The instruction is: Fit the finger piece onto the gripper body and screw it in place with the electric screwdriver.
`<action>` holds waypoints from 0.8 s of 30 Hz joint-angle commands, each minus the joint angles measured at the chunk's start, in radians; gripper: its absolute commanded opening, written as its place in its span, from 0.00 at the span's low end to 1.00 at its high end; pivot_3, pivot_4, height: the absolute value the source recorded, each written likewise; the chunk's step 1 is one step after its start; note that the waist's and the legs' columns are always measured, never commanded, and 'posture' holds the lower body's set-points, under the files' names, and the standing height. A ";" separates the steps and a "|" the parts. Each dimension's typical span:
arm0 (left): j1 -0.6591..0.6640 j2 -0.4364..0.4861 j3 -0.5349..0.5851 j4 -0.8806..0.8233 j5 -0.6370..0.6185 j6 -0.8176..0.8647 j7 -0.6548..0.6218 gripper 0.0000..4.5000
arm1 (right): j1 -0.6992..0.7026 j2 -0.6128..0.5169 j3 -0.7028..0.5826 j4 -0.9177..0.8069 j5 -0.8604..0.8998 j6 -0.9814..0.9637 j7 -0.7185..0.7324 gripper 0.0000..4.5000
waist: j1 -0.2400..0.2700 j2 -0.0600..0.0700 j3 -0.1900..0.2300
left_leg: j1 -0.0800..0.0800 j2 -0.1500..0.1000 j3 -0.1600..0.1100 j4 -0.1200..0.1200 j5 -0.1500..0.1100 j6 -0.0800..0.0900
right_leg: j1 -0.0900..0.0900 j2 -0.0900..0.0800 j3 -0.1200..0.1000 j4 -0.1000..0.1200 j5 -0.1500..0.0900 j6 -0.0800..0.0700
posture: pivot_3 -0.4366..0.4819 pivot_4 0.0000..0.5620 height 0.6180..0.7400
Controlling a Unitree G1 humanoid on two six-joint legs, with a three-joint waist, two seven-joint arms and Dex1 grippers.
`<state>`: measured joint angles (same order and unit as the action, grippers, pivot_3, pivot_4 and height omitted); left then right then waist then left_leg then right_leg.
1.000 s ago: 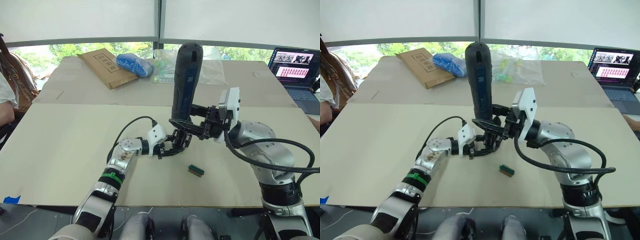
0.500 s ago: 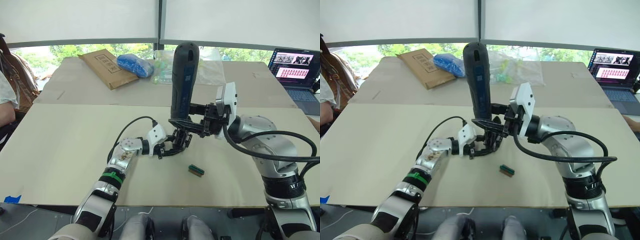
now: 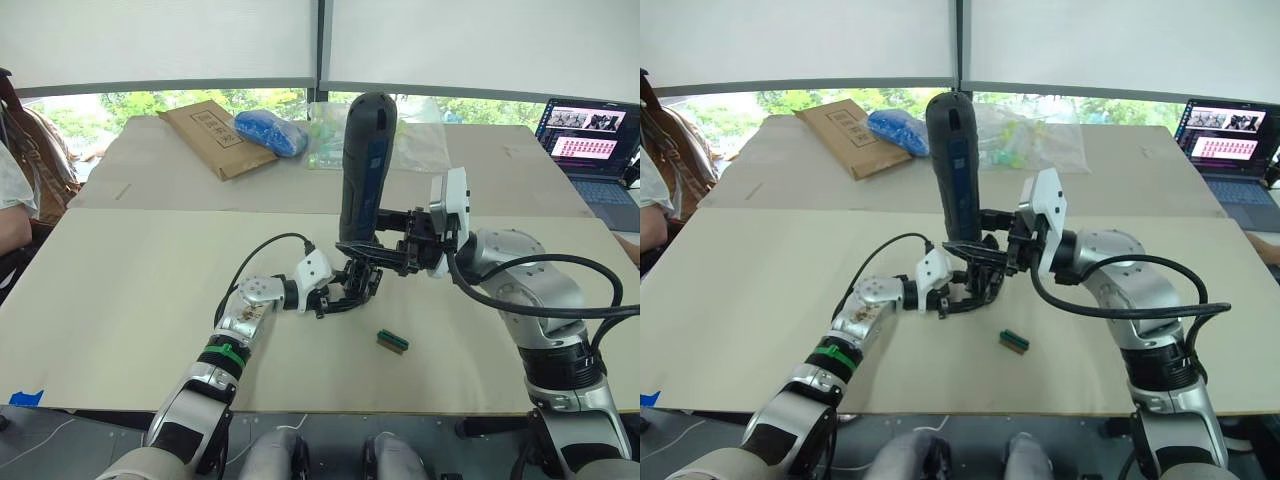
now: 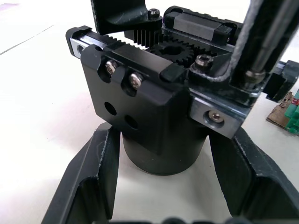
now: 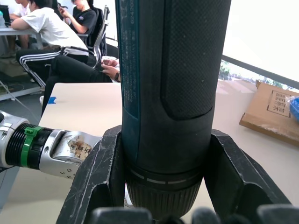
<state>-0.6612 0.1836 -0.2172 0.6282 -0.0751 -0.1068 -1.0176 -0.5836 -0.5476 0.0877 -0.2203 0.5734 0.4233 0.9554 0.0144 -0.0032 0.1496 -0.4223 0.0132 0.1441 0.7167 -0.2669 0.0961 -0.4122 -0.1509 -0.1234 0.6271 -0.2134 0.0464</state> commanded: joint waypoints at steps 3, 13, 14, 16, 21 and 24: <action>-0.029 -0.003 0.008 -0.020 -0.003 -0.029 0.004 0.51 | 0.043 -0.030 0.049 0.082 -0.087 0.030 -0.007 0.43 | 0.000 0.000 0.000 | 0.000 0.000 0.000 0.000 0.000 0.000 | 0.000 0.000 0.000 0.000 0.000 0.000 | 0.48 0.27 0.93; -0.036 -0.007 0.008 -0.013 -0.004 -0.032 0.003 0.51 | 0.035 -0.035 0.035 0.074 -0.088 0.021 -0.016 0.43 | 0.000 0.000 0.000 | 0.000 0.000 -0.001 0.000 0.000 0.000 | 0.000 -0.001 0.000 0.000 0.000 0.000 | 0.48 0.27 0.93; -0.036 -0.007 0.008 -0.013 -0.004 -0.032 0.003 0.51 | 0.033 -0.036 0.031 0.072 -0.087 0.022 -0.018 0.43 | 0.000 0.000 0.000 | 0.000 0.000 -0.001 0.000 0.000 0.000 | 0.000 -0.001 0.000 0.000 0.000 0.000 | 0.48 0.27 0.93; -0.037 -0.008 0.008 -0.011 -0.003 -0.032 0.003 0.51 | 0.030 -0.037 0.024 0.066 -0.085 0.017 -0.020 0.43 | 0.000 0.000 0.000 | 0.000 0.000 -0.001 0.000 0.000 0.000 | 0.000 -0.002 0.000 0.000 0.000 0.000 | 0.48 0.27 0.93; -0.037 -0.008 0.006 -0.012 -0.003 -0.029 0.002 0.51 | 0.012 -0.034 -0.014 0.032 -0.053 0.022 -0.029 0.43 | 0.000 0.000 0.000 | 0.000 0.000 -0.001 -0.001 0.000 0.000 | 0.000 -0.002 0.000 0.000 0.000 0.000 | 0.48 0.27 0.93; -0.041 -0.011 0.002 -0.002 0.000 -0.026 -0.002 0.51 | -0.033 -0.027 -0.077 -0.041 0.021 0.047 -0.045 0.43 | 0.000 0.000 0.000 | -0.002 0.000 -0.001 -0.001 0.000 0.000 | -0.003 -0.002 0.000 0.000 0.000 0.000 | 0.48 0.27 0.93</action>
<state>-0.6712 0.1793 -0.2175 0.6377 -0.0738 -0.1079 -1.0197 -0.6013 -0.5523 0.0574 -0.2390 0.5837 0.4461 0.9393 0.0142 -0.0033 0.1497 -0.4260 0.0130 0.1432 0.7161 -0.2672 0.0963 -0.4171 -0.1532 -0.1235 0.6277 -0.2132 0.0462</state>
